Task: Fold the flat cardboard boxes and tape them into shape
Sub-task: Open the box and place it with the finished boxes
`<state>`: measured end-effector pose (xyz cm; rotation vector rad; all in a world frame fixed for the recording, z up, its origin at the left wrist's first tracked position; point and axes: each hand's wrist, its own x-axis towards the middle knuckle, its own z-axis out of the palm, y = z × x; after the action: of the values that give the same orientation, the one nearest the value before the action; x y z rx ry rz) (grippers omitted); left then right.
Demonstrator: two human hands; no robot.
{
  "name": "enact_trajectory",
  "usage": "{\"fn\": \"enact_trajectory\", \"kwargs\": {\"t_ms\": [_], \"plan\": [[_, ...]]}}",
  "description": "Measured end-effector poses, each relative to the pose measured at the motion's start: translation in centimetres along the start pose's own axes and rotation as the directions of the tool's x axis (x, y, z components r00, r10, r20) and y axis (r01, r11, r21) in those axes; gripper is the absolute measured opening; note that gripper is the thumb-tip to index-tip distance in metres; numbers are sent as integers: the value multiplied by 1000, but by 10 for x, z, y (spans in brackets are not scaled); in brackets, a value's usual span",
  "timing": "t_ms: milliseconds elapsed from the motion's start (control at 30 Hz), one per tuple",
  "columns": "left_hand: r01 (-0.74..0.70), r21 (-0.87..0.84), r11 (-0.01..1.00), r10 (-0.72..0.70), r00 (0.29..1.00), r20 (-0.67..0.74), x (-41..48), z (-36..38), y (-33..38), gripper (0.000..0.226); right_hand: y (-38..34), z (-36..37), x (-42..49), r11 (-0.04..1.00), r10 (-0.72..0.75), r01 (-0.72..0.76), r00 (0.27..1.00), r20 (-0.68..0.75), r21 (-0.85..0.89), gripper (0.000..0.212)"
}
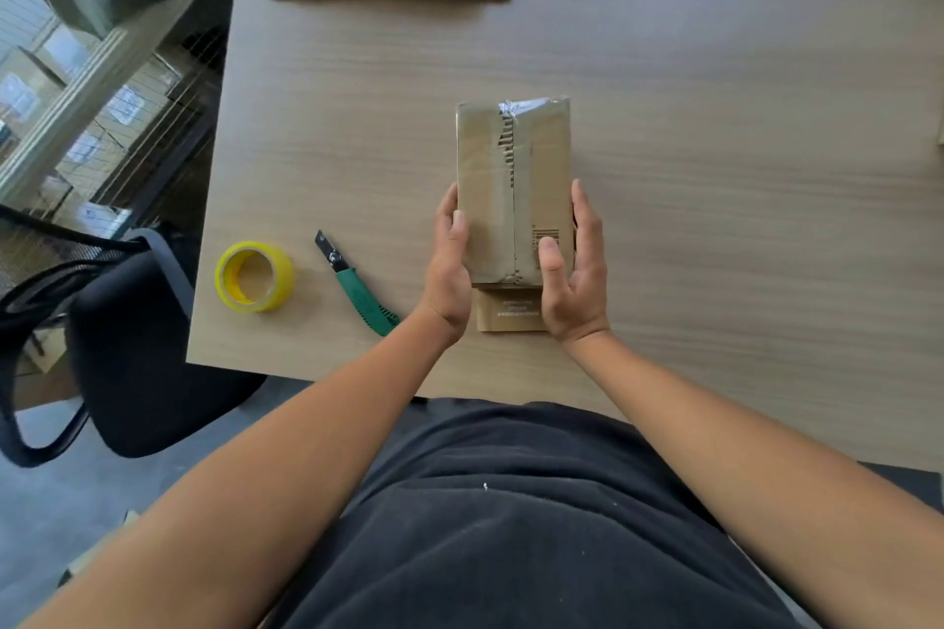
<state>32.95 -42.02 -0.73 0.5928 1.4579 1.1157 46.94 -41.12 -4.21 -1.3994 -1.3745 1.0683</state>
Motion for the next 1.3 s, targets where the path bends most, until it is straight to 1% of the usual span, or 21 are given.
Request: {"fn": "enact_trajectory", "kwargs": {"t_ms": [100,167,200,233,267,300,333,367,433,467,533,600,667,767,833,933,967,1067,1100,1200,1300], "plan": [[40,70,997,-46,996,81,9,-5,4,52,0,-3,6,1000,18,-19,1000,6,12,64],[43,192,981,-53,998,46,18,-11,15,54,-4,-10,10,998,56,-54,998,38,-35,65],[4,274,962,0,1000,-15,24,-14,23,58,-7,-14,13,994,72,-67,996,55,-83,66],[-78,381,921,109,992,-60,32,-17,34,61,-10,-19,14,986,82,-73,995,55,-151,68],[-188,500,845,249,967,-57,42,-19,45,62,-14,-23,14,971,92,-82,995,36,-223,71],[-310,610,729,385,923,10,54,-20,57,64,-19,-26,12,955,117,-114,993,-5,-273,74],[-422,689,589,470,873,133,67,-17,70,65,-26,-29,9,941,162,-173,985,-61,-293,77],[-504,732,459,480,834,273,81,-13,81,67,-33,-30,5,925,219,-243,969,-111,-291,82],[-577,762,293,343,808,480,107,-1,96,69,-45,-29,-5,890,351,-378,925,-147,-256,93],[-587,770,249,257,807,531,116,4,99,70,-49,-26,-9,869,416,-437,899,-137,-231,99],[-571,792,217,141,821,553,128,9,96,72,-53,-18,-15,838,497,-511,860,-118,-190,104],[-541,810,227,130,841,525,132,8,91,73,-52,-7,-16,835,522,-537,842,-134,-118,104],[-512,823,247,154,859,488,131,7,90,74,-50,2,-15,856,503,-516,846,-178,-31,100],[-448,831,329,135,894,428,129,-3,89,76,-43,7,-21,874,484,-480,844,-230,76,97],[-417,830,370,80,904,419,125,-13,88,78,-43,9,-26,851,525,-503,818,-236,151,102],[-421,828,369,29,896,443,118,-25,82,77,-43,11,-28,825,565,-533,784,-256,190,112],[-428,811,399,17,888,460,115,-30,80,74,-43,13,-28,818,575,-543,775,-262,187,112],[-365,686,630,-62,856,513,111,-44,77,62,-42,17,-22,806,592,-554,757,-276,208,108],[-343,658,671,-76,850,521,110,-48,77,64,-42,18,-20,802,596,-550,753,-278,231,108],[-304,649,697,-72,872,484,107,-48,78,68,-47,20,-13,789,611,-540,739,-285,293,110],[-254,644,721,-103,880,463,106,-43,80,69,-53,19,-9,793,609,-565,747,-268,227,110]]}}
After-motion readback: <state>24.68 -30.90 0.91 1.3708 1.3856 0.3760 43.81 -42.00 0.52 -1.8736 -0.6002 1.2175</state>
